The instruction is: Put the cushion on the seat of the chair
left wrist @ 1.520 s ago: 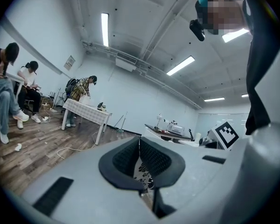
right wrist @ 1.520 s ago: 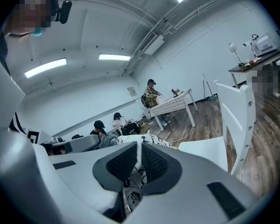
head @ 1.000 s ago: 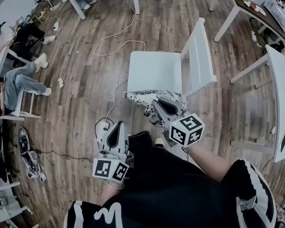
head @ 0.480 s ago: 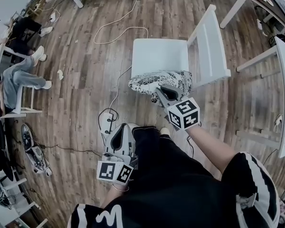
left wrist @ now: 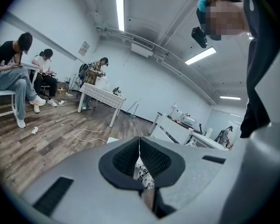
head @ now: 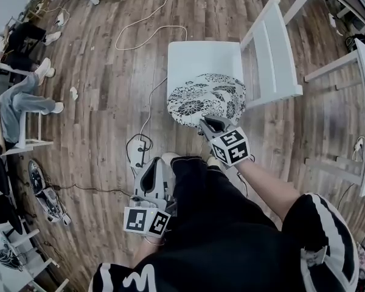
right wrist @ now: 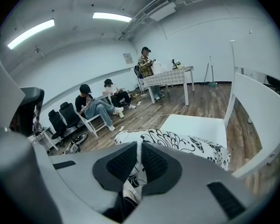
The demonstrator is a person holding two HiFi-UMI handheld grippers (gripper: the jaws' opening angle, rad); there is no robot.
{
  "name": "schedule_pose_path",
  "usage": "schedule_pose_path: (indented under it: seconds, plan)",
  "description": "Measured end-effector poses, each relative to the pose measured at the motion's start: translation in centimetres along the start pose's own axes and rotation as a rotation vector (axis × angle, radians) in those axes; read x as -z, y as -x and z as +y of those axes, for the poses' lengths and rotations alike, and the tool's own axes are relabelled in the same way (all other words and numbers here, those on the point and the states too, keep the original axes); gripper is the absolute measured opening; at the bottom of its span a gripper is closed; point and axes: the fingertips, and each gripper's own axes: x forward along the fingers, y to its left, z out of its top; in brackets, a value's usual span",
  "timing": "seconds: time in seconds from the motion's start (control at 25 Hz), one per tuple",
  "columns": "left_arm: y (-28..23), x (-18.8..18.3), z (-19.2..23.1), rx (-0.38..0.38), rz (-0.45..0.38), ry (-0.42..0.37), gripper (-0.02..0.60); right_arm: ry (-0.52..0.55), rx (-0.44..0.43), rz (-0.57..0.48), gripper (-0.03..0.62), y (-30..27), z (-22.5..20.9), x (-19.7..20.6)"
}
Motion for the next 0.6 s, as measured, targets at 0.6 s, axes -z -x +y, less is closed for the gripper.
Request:
schedule_pose_path:
  seconds: [0.6]
  plan:
    - [1.0, 1.0, 3.4, -0.069, 0.044, 0.013, 0.008, 0.058, 0.021, 0.106, 0.040, -6.1, -3.1, 2.9]
